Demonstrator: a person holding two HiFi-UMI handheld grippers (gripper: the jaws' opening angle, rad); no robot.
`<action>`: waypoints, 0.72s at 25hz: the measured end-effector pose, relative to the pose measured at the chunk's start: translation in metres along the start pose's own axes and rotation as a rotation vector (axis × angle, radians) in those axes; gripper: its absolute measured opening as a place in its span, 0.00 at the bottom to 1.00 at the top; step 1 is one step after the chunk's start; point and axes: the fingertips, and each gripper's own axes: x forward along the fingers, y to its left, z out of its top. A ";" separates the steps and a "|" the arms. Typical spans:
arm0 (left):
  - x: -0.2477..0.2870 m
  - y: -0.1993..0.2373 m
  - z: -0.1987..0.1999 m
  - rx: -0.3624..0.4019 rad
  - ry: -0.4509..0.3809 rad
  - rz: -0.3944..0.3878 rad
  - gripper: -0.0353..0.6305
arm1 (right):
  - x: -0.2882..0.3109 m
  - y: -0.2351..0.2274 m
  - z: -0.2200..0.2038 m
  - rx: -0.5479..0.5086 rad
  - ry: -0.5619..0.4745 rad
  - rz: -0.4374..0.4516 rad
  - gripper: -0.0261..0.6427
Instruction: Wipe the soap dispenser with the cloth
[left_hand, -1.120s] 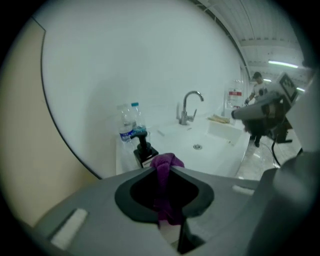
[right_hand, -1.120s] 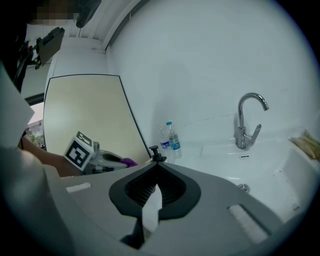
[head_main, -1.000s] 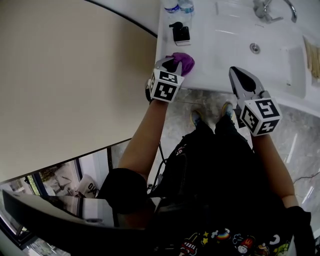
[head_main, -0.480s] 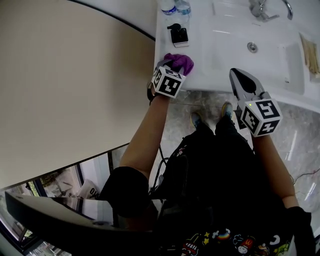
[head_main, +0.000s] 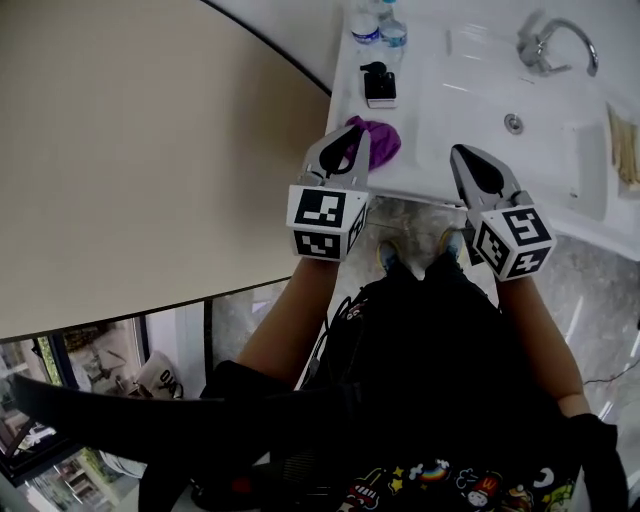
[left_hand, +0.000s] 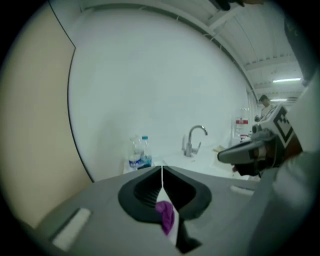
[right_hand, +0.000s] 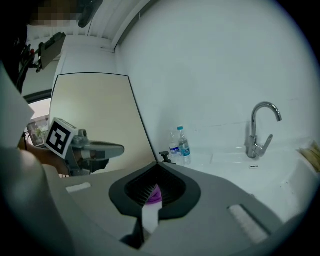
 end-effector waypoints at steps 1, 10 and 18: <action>-0.007 -0.002 0.016 -0.002 -0.057 0.014 0.06 | 0.000 0.002 0.004 -0.007 -0.005 0.007 0.08; -0.030 -0.045 0.064 0.028 -0.273 0.074 0.06 | -0.005 0.011 0.048 -0.091 -0.096 0.043 0.07; -0.024 -0.044 0.050 0.019 -0.225 0.106 0.06 | -0.012 0.014 0.060 -0.153 -0.137 0.044 0.07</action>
